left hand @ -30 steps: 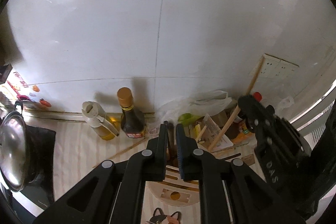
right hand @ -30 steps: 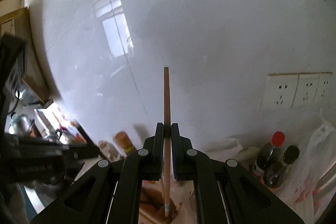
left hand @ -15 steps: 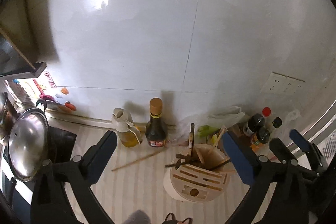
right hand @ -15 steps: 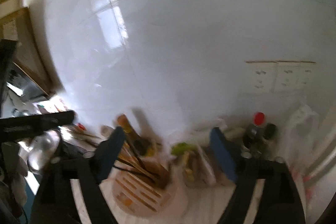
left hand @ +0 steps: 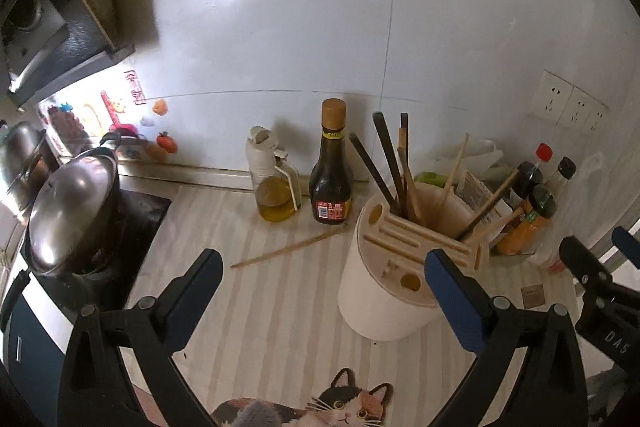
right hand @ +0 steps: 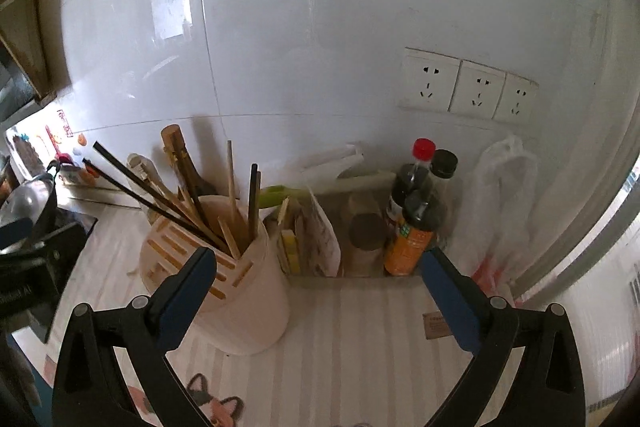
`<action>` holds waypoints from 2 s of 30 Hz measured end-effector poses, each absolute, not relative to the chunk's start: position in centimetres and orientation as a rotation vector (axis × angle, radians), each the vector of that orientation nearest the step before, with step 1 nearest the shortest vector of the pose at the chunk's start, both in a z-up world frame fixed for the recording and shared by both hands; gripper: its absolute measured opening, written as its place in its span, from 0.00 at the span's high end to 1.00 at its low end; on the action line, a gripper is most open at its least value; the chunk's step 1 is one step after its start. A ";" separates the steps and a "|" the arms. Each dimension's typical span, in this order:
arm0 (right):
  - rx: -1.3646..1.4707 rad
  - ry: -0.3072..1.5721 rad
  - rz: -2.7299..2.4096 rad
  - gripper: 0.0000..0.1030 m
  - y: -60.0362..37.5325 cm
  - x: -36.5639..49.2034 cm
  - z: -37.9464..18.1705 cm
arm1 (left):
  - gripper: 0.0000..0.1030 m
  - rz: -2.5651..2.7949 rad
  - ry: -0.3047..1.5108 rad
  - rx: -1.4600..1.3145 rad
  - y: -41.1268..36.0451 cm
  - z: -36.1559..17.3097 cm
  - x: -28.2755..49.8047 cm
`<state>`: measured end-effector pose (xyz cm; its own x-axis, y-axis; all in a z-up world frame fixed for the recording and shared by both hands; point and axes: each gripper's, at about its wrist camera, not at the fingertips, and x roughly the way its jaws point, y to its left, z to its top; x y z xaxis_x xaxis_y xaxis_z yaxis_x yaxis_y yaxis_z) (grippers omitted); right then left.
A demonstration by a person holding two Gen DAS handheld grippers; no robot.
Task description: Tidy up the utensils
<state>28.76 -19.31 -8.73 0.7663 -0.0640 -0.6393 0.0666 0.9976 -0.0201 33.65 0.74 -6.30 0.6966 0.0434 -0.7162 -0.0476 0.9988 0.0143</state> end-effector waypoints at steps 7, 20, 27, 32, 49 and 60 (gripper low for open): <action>-0.003 0.668 -0.082 0.00 -19.7 25.0 -7.4 | 0.00 0.072 0.763 0.015 0.2 -5.4 29.8; 0.025 0.555 -0.149 0.00 -18.0 9.9 -1.9 | 0.00 0.003 0.660 0.047 2.1 -0.3 17.1; 0.028 0.521 -0.157 0.00 -15.5 1.6 1.3 | 0.00 -0.017 0.656 0.053 3.5 2.2 10.6; 0.039 0.514 -0.179 0.00 -15.0 -2.5 2.9 | 0.00 -0.026 0.657 0.046 3.9 3.5 7.5; 0.012 0.513 -0.139 0.00 -14.7 -4.3 6.5 | 0.00 0.009 0.675 0.002 3.8 5.2 5.9; 0.012 0.538 -0.114 0.00 -15.3 -2.4 6.3 | 0.00 0.039 0.684 0.004 3.9 5.3 6.4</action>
<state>-2.37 -15.27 6.26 0.8525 -0.1054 -0.5120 0.1120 0.9935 -0.0182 6.39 3.86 5.29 0.7742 0.0375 -0.6318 -0.0350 0.9993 0.0164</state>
